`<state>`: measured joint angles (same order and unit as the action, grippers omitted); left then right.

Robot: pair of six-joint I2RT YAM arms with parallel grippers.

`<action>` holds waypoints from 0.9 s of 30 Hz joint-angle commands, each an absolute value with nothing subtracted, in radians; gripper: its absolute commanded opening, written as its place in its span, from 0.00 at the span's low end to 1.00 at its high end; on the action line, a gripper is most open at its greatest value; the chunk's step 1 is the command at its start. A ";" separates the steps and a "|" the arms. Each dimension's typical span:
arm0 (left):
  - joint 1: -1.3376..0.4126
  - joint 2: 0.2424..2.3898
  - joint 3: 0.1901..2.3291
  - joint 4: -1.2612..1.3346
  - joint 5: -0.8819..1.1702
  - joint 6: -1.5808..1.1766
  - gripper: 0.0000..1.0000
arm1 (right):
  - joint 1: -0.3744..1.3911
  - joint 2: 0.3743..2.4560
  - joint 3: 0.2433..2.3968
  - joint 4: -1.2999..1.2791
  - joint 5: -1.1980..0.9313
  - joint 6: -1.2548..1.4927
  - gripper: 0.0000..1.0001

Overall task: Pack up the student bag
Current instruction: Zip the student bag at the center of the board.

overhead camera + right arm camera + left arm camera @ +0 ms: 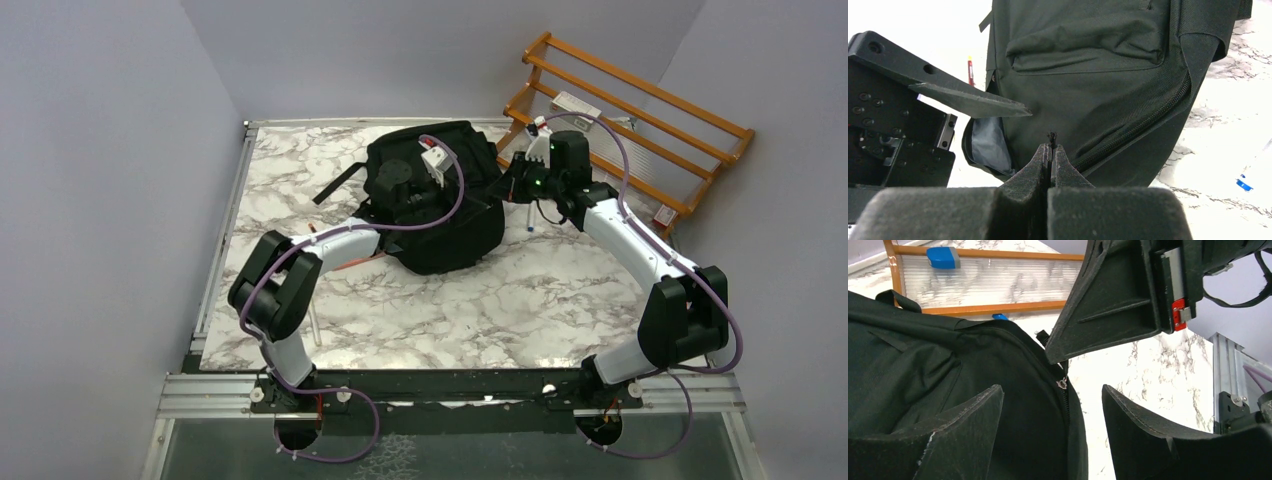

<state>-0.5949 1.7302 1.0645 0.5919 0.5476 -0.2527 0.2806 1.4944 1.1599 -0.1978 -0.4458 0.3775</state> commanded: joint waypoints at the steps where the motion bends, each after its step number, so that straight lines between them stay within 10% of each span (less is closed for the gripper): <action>1: -0.584 1.766 1.050 0.744 0.598 -0.256 0.73 | 0.281 1.468 1.153 -0.103 -0.449 0.409 0.01; 27: -0.600 1.916 1.123 0.931 0.650 -0.391 0.63 | 0.281 1.483 1.129 -0.057 -0.516 0.440 0.01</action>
